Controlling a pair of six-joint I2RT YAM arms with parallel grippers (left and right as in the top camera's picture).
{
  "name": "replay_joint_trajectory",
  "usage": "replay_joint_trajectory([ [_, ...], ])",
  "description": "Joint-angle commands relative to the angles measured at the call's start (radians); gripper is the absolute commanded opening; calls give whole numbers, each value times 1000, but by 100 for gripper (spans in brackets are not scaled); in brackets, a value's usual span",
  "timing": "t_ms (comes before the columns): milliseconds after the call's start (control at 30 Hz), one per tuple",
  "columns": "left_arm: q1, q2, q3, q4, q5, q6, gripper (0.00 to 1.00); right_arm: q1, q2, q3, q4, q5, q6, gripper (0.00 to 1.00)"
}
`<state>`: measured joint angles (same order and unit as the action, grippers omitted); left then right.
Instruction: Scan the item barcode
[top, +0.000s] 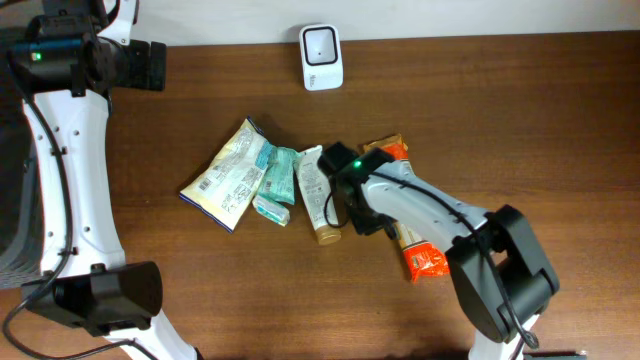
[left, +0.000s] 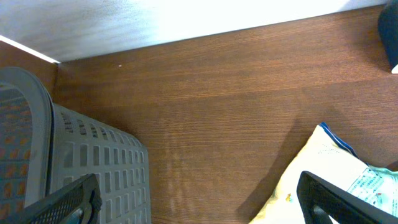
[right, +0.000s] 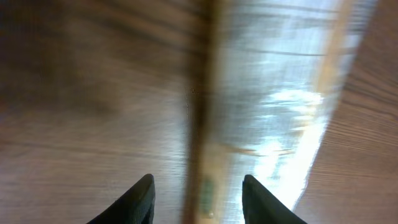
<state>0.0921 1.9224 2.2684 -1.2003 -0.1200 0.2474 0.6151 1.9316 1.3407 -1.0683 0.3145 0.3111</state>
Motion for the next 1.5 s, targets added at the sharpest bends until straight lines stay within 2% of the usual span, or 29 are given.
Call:
replay_joint_trajectory([
  [0, 2, -4, 6, 1, 3, 16, 99, 52, -11, 26, 2, -54, 12, 47],
  [67, 2, -4, 6, 1, 3, 16, 99, 33, -18, 50, 0, -72, 12, 46],
  [133, 2, -4, 6, 1, 3, 16, 99, -71, -54, 113, -30, -167, -24, 47],
  [200, 2, -4, 6, 1, 3, 16, 99, -205, -92, 126, -40, -298, -114, 62],
  [300, 2, -4, 6, 1, 3, 16, 99, -467, -93, 94, -56, -602, -324, 75],
  [367, 2, -4, 6, 1, 3, 16, 99, -597, -92, 19, -50, -719, -440, 85],
  [467, 2, -4, 6, 1, 3, 16, 99, -708, -92, -129, 3, -810, -498, 86],
  [767, 2, -4, 6, 1, 3, 16, 99, -719, -92, -306, 143, -879, -498, 89],
  [1467, 2, -4, 6, 1, 3, 16, 99, -710, -91, -387, 248, -959, -494, 89],
])
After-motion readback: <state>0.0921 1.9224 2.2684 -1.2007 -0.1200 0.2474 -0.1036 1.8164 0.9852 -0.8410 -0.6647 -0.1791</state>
